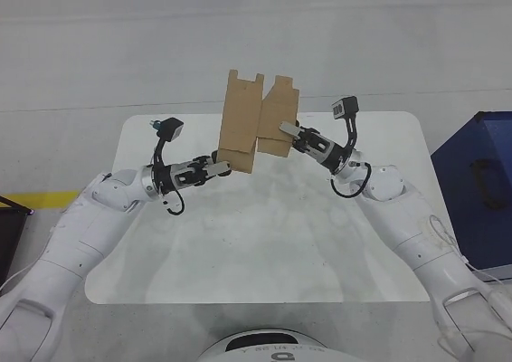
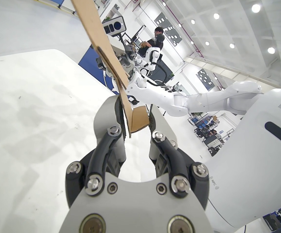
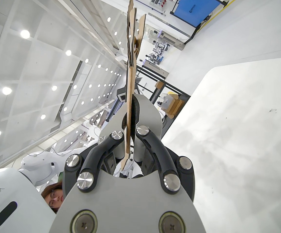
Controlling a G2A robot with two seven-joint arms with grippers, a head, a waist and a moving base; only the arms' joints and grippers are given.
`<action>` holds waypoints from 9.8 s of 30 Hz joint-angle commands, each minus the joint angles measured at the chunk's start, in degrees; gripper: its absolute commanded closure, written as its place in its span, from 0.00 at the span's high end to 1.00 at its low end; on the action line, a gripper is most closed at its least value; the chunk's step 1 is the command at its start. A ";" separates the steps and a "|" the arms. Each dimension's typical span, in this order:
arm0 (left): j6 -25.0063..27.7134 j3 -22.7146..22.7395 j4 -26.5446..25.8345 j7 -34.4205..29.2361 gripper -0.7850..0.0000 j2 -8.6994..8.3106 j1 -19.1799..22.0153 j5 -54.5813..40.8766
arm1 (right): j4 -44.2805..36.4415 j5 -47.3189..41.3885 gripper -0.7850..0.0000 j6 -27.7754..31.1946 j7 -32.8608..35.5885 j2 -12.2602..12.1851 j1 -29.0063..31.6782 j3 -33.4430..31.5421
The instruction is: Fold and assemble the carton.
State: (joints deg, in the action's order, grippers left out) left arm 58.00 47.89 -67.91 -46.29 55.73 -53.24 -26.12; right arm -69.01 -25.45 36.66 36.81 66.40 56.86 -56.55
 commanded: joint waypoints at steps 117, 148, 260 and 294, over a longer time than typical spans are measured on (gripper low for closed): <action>-18.43 14.14 -21.54 34.69 0.00 0.45 -15.88 65.98 | -4.91 -0.83 0.68 0.19 -0.97 4.70 1.32 2.96; -22.34 13.26 -22.59 37.65 0.00 1.93 -16.51 74.43 | -1.98 12.35 0.50 -3.01 -11.33 7.46 -0.05 4.26; -2.34 30.24 -10.56 27.70 1.00 0.01 -21.33 38.51 | 1.24 -36.55 0.00 -39.96 44.03 1.72 3.64 -7.23; -18.58 23.01 -23.06 31.90 1.00 2.56 -18.89 53.81 | -10.60 -21.78 0.00 -28.44 31.39 0.81 10.73 -10.32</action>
State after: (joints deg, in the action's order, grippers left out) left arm 40.33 71.30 -91.04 -14.21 58.19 -72.51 27.56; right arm -79.55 -47.26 8.23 68.27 67.20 67.57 -66.90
